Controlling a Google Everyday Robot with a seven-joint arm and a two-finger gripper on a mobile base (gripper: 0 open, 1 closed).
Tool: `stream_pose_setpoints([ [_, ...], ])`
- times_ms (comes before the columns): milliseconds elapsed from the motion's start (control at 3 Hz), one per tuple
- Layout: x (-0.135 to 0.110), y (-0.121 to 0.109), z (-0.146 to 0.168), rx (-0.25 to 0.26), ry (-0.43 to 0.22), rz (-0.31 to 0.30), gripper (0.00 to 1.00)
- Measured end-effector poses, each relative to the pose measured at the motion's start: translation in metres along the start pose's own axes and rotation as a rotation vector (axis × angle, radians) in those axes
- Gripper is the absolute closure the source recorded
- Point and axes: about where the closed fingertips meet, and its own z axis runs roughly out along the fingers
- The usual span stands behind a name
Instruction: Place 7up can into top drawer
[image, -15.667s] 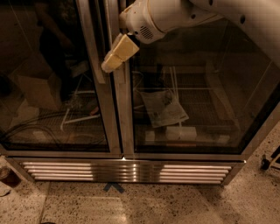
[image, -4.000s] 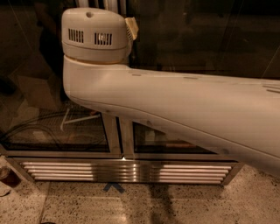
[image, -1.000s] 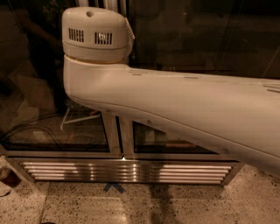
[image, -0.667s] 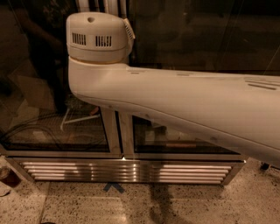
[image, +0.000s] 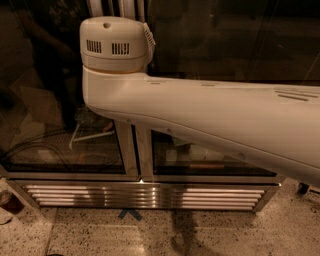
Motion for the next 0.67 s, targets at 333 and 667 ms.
stream_pose_setpoints([
  [333,0.0000,0.0000,0.0000,0.000,0.000,0.000,0.32],
  [667,0.0000,0.0000,0.0000,0.000,0.000,0.000,0.32],
])
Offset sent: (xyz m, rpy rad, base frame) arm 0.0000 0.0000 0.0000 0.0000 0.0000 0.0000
